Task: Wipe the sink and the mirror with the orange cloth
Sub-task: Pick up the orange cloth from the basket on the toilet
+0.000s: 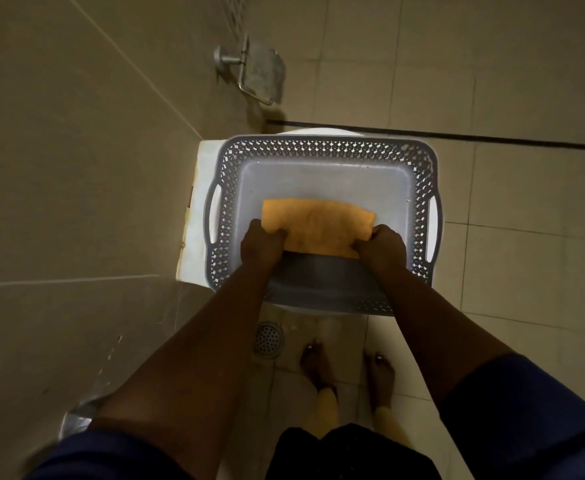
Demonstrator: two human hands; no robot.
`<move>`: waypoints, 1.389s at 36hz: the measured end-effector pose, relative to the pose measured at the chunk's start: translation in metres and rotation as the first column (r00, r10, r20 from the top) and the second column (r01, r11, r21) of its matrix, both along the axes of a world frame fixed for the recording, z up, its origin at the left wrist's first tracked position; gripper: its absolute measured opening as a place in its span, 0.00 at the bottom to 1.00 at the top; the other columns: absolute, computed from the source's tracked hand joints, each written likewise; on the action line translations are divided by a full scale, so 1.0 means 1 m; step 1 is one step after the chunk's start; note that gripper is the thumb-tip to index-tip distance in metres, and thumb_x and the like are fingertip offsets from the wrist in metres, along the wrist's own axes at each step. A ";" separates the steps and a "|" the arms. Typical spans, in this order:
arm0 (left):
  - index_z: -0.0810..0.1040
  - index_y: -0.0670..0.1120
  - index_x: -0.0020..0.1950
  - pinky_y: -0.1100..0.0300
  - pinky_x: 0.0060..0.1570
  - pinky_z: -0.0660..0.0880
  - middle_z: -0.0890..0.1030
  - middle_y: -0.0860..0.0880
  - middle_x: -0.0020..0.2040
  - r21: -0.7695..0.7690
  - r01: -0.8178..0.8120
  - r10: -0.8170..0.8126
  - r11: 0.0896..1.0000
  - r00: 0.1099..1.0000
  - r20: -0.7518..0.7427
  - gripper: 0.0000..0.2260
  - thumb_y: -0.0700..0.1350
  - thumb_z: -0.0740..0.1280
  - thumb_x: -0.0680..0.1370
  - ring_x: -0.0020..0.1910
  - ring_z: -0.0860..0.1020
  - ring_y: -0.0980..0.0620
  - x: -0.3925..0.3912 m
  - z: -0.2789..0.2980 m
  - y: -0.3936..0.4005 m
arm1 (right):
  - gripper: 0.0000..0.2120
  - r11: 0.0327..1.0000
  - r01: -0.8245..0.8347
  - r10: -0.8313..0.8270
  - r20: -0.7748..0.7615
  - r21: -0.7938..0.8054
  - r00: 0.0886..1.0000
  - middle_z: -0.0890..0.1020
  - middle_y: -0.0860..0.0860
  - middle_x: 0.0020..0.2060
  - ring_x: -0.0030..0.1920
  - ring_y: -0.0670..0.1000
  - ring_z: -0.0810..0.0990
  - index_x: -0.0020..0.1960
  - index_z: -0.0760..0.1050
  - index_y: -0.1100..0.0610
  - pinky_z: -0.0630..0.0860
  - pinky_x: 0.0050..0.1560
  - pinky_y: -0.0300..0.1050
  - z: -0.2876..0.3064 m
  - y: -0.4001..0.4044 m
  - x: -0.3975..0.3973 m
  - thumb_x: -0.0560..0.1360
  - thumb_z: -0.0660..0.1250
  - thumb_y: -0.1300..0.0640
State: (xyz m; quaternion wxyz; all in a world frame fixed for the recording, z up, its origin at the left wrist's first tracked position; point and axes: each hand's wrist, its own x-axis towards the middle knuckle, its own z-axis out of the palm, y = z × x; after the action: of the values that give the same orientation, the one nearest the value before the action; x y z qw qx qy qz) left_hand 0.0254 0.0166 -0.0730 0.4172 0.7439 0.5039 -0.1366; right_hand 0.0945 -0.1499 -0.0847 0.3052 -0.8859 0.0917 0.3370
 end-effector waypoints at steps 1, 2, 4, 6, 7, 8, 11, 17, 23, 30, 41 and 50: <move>0.70 0.39 0.62 0.48 0.58 0.72 0.75 0.39 0.59 0.007 0.025 -0.025 1.000 1.000 -0.009 0.18 0.47 0.65 0.76 0.58 0.74 0.39 0.000 0.001 0.000 | 0.15 1.000 -0.003 0.003 0.001 0.000 1.000 0.78 0.62 0.54 0.55 0.61 0.76 0.56 0.74 0.63 0.71 0.49 0.47 -0.001 -0.001 0.000 0.73 0.68 0.57; 0.71 0.39 0.62 0.47 0.59 0.72 0.75 0.39 0.60 0.019 0.045 -0.045 0.999 0.999 -0.020 0.17 0.47 0.65 0.76 0.59 0.73 0.39 0.000 0.004 -0.001 | 0.15 1.000 0.003 -0.003 0.006 0.006 1.000 0.77 0.62 0.54 0.54 0.61 0.77 0.56 0.74 0.62 0.72 0.49 0.48 0.000 -0.002 -0.001 0.72 0.68 0.57; 0.71 0.39 0.62 0.46 0.60 0.71 0.74 0.38 0.62 0.011 0.049 -0.049 0.999 0.998 -0.026 0.17 0.45 0.64 0.76 0.60 0.72 0.39 0.000 0.008 -0.001 | 0.10 0.998 0.017 -0.018 0.020 0.057 1.000 0.77 0.59 0.50 0.50 0.58 0.76 0.52 0.73 0.61 0.71 0.42 0.42 0.005 -0.002 -0.003 0.72 0.67 0.60; 0.71 0.37 0.63 0.47 0.60 0.72 0.74 0.37 0.61 -0.036 0.043 -0.043 0.998 0.999 0.017 0.16 0.42 0.65 0.76 0.60 0.73 0.38 0.000 0.014 -0.001 | 0.06 0.989 0.047 -0.051 0.025 0.141 0.998 0.75 0.53 0.40 0.44 0.53 0.72 0.46 0.69 0.58 0.64 0.33 0.35 0.012 -0.002 -0.005 0.72 0.64 0.64; 0.71 0.37 0.63 0.47 0.59 0.72 0.74 0.37 0.61 -0.062 0.018 -0.016 0.998 0.999 0.042 0.17 0.41 0.65 0.76 0.60 0.73 0.38 0.000 0.018 -0.002 | 0.08 0.983 0.062 -0.068 0.032 0.175 0.997 0.72 0.50 0.36 0.42 0.52 0.71 0.42 0.66 0.56 0.61 0.31 0.34 0.016 -0.001 -0.007 0.72 0.63 0.66; 0.70 0.37 0.63 0.46 0.59 0.73 0.74 0.37 0.61 -0.092 -0.025 0.031 0.995 0.998 0.063 0.17 0.42 0.66 0.76 0.60 0.73 0.38 -0.001 0.023 -0.002 | 0.12 0.975 0.079 -0.088 0.036 0.207 0.995 0.70 0.49 0.34 0.40 0.51 0.70 0.39 0.64 0.53 0.61 0.31 0.34 0.021 -0.002 -0.008 0.72 0.62 0.68; 0.71 0.43 0.56 0.48 0.49 0.77 0.77 0.40 0.54 -0.251 -0.160 0.205 0.955 0.966 0.161 0.10 0.42 0.66 0.76 0.52 0.76 0.41 -0.002 0.041 -0.005 | 0.16 0.942 0.144 -0.155 0.013 0.305 0.988 0.68 0.48 0.33 0.37 0.49 0.68 0.37 0.61 0.50 0.63 0.31 0.39 0.038 -0.004 -0.008 0.71 0.61 0.69; 0.71 0.49 0.44 0.58 0.40 0.72 0.77 0.48 0.45 -0.403 -0.192 0.339 0.895 0.881 0.331 0.05 0.39 0.64 0.77 0.43 0.76 0.50 -0.020 0.090 -0.011 | 0.13 0.811 0.253 -0.228 -0.114 0.527 0.967 0.75 0.51 0.43 0.45 0.51 0.75 0.49 0.64 0.54 0.71 0.50 0.49 0.088 -0.015 -0.005 0.74 0.64 0.69; 0.73 0.48 0.44 0.64 0.33 0.73 0.79 0.50 0.39 -0.537 -0.199 0.474 0.820 0.762 0.442 0.10 0.33 0.62 0.75 0.37 0.79 0.55 -0.050 0.145 -0.023 | 0.19 0.564 0.434 -0.218 -0.380 0.703 0.899 0.75 0.53 0.48 0.46 0.55 0.76 0.57 0.63 0.54 0.75 0.43 0.52 0.157 -0.026 -0.012 0.75 0.58 0.74; 0.74 0.47 0.44 0.44 0.50 0.74 0.79 0.45 0.46 -0.832 -0.227 0.761 0.506 0.571 0.307 0.06 0.41 0.58 0.76 0.49 0.78 0.44 -0.089 0.183 -0.053 | 0.22 0.282 0.464 0.045 -0.495 0.840 0.868 0.76 0.57 0.51 0.48 0.59 0.77 0.57 0.68 0.54 0.80 0.40 0.56 0.236 -0.017 -0.032 0.73 0.51 0.76; 0.76 0.45 0.52 0.43 0.53 0.74 0.80 0.43 0.50 -0.906 -0.204 0.891 0.371 0.354 0.285 0.09 0.47 0.60 0.79 0.50 0.78 0.45 -0.142 0.213 -0.088 | 0.24 0.241 0.422 0.288 -0.480 0.874 0.829 0.78 0.55 0.48 0.46 0.56 0.78 0.54 0.72 0.55 0.78 0.44 0.52 0.287 -0.007 -0.068 0.61 0.55 0.69; 0.73 0.39 0.57 0.53 0.46 0.79 0.81 0.41 0.48 -0.891 -0.226 0.916 0.394 0.179 0.360 0.09 0.36 0.59 0.79 0.46 0.81 0.47 -0.222 0.241 -0.100 | 0.22 0.297 0.348 0.432 -0.451 0.889 0.781 0.77 0.54 0.46 0.46 0.55 0.77 0.51 0.73 0.55 0.78 0.43 0.50 0.288 0.002 -0.115 0.60 0.55 0.68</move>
State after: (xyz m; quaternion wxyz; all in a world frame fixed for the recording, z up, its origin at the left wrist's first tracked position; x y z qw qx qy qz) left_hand -0.1966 -0.0831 0.1677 0.8500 0.2122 0.4041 0.2629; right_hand -0.0201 -0.1479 0.2031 0.7089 -0.3619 -0.0567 0.6027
